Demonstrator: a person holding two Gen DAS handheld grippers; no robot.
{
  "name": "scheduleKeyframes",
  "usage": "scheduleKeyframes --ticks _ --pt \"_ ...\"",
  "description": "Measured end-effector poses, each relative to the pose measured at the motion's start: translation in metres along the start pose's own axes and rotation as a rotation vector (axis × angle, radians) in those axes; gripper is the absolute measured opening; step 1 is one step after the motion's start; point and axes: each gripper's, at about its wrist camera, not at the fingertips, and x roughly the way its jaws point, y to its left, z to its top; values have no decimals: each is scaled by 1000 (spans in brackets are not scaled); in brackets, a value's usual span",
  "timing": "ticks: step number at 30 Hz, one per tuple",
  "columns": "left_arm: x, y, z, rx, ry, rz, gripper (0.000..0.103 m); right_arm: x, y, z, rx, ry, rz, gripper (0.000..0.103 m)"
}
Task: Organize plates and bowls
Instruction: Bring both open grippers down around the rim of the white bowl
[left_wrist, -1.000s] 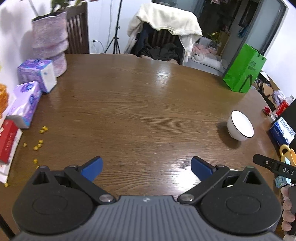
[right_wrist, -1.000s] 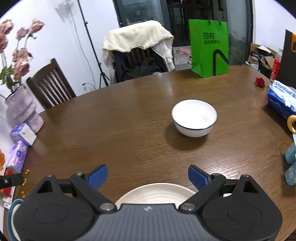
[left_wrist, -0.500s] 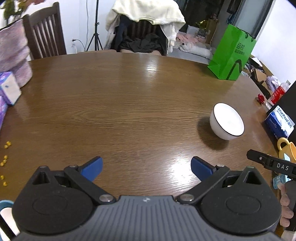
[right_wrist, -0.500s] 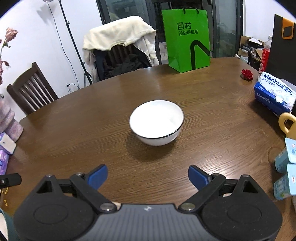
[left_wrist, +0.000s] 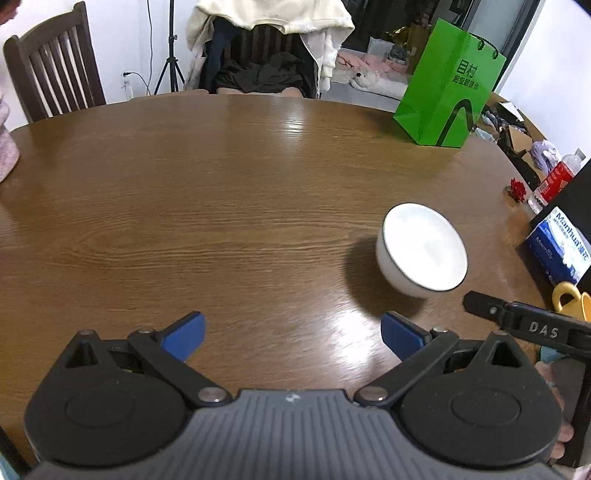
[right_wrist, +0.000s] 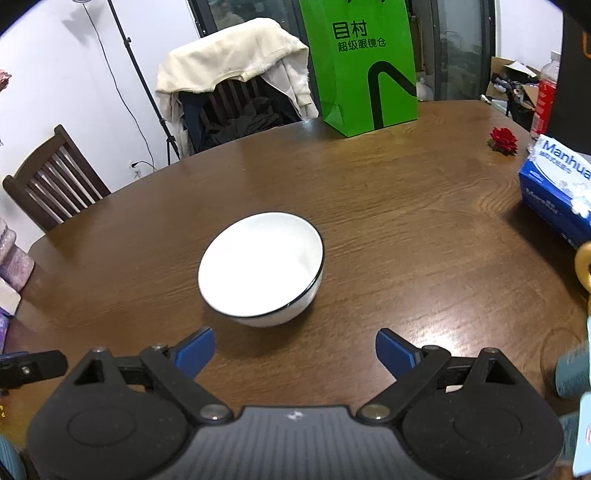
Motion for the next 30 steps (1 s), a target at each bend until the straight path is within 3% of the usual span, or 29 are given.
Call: scheduleKeyframes --ticks 15,21,26,30 --pt "64 -50 38 -37 25 39 103 41 -20 37 20 19 5 93" --pt "82 -59 45 -59 36 59 103 51 -20 44 16 28 8 87" --pt "94 -65 52 -56 45 62 97 60 -21 50 12 35 12 78" --pt "102 -69 55 -68 54 47 85 68 -23 53 30 50 16 72"
